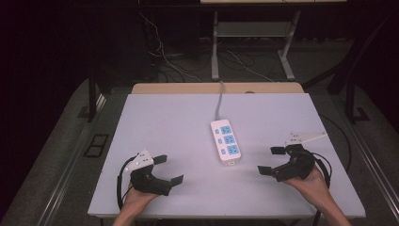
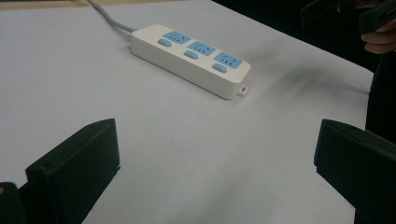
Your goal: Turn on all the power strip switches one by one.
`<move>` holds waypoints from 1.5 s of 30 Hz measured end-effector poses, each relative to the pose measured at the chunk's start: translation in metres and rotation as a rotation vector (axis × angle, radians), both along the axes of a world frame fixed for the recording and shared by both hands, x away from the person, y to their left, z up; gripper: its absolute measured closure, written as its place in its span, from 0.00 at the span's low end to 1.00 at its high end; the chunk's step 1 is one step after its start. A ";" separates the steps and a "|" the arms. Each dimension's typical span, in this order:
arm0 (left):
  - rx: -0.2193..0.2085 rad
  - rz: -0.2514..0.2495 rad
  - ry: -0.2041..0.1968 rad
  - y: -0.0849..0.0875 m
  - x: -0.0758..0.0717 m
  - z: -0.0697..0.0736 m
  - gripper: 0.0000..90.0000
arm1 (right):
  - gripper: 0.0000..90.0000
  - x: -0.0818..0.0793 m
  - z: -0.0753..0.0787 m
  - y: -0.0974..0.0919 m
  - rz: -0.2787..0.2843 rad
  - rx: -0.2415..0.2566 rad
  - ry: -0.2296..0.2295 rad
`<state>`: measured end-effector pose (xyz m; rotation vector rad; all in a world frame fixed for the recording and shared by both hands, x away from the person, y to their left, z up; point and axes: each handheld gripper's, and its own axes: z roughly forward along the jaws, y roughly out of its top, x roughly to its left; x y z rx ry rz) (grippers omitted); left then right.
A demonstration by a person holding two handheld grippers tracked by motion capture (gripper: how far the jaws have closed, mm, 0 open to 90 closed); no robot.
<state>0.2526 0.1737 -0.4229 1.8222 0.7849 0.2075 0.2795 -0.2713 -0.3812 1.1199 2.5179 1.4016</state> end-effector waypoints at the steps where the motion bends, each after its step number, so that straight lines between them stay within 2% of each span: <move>1: 0.000 0.000 0.001 0.000 0.000 0.000 0.00 | 0.00 0.003 0.002 0.002 0.006 -0.006 -0.001; 12: 0.000 -0.002 0.002 0.000 0.000 0.000 0.00 | 0.00 0.015 0.008 0.014 0.036 -0.028 0.001; 27: 0.006 -0.009 0.003 0.000 0.001 0.000 0.00 | 0.00 0.036 0.017 0.041 0.100 -0.074 0.006; 45: 0.007 -0.008 0.002 0.000 0.001 0.000 0.00 | 0.00 0.054 0.017 0.069 0.143 -0.119 0.023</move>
